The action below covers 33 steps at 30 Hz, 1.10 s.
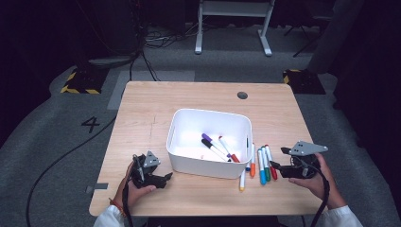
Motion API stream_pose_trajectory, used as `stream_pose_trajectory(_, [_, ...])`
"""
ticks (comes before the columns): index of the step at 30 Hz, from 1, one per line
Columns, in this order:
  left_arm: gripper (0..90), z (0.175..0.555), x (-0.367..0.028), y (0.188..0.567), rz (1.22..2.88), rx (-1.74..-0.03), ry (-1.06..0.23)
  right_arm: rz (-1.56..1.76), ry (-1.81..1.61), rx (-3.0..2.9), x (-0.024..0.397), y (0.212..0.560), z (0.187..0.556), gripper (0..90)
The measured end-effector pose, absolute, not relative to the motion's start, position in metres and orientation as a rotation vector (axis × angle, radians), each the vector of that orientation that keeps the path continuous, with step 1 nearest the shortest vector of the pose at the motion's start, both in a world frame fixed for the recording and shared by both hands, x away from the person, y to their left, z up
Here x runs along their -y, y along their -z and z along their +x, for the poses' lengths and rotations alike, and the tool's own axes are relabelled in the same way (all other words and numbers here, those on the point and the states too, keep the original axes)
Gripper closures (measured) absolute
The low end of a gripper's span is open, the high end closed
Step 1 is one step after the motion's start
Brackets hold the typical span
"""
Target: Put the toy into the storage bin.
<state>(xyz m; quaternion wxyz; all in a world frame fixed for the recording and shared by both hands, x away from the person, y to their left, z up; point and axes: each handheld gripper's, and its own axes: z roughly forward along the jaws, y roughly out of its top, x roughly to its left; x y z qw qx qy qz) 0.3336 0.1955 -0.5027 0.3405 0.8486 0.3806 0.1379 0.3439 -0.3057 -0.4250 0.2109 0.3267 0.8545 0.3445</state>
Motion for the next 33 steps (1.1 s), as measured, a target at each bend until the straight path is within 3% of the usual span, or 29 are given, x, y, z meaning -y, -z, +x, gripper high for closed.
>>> stream_pose_trajectory(18, [15.3,0.334,-0.196,0.503,2.209,-0.989,-0.360,1.096,-0.879,-2.371,0.318,0.477,0.349,37.2])
stream_pose_trajectory(22, [15.3,0.334,-0.196,0.503,2.209,-0.989,-0.360,1.168,-0.870,-2.340,0.327,0.482,0.352,42.7])
stream_pose_trajectory(33, [15.3,0.334,-0.196,0.503,2.209,-0.989,-0.360,1.271,-0.852,-2.284,0.347,0.488,0.356,72.3])
